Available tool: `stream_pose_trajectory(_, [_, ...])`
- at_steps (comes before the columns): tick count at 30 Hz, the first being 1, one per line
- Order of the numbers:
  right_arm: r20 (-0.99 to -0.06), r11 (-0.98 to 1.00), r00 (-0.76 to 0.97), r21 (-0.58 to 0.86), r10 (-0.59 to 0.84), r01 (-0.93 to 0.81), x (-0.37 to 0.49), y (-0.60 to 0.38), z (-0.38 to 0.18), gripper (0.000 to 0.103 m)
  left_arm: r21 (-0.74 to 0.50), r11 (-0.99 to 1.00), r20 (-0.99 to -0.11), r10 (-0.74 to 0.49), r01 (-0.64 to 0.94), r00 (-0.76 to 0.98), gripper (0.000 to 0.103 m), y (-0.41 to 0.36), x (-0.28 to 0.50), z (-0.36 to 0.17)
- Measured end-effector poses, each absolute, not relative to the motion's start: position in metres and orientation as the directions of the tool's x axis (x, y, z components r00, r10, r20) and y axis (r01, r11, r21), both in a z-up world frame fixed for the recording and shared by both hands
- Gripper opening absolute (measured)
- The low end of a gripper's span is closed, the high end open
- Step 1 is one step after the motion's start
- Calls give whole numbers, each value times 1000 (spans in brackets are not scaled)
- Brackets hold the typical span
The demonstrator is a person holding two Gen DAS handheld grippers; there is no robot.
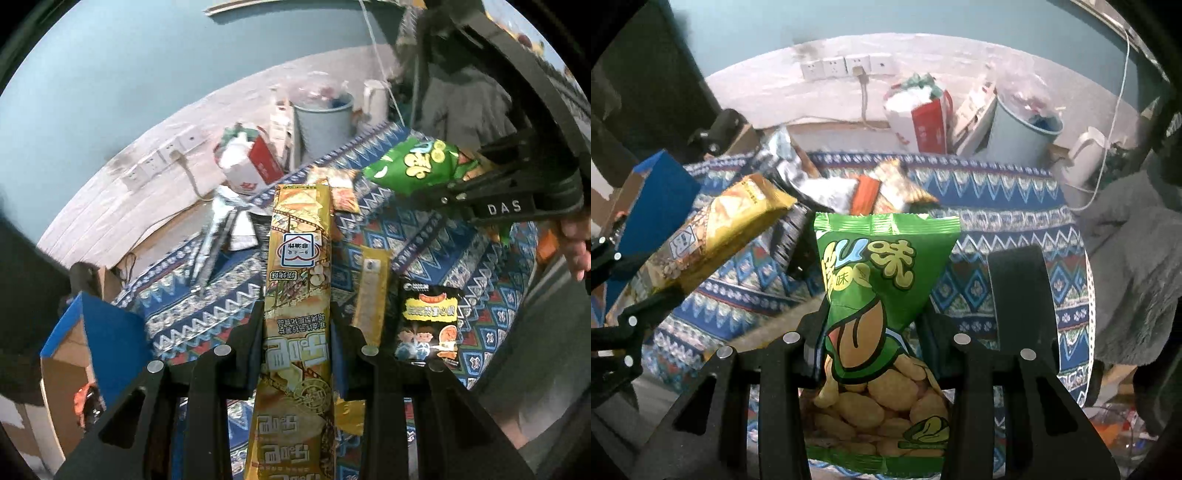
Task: Organize snacks
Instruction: 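Carry the wafer bar and peanut bag into the box and release both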
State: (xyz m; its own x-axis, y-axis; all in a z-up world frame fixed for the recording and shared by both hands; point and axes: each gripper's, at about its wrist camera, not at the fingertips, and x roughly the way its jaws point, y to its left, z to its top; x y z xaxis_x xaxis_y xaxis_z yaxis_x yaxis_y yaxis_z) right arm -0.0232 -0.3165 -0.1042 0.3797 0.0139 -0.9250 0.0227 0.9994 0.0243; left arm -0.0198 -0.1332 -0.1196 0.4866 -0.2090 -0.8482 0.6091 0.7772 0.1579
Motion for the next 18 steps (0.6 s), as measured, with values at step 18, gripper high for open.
stream_pose_trajectory(18, [-880, 994, 466, 53, 93, -99, 12, -236, -55, 39, 154, 907, -793, -124, 393, 597, 31, -36, 5, -78])
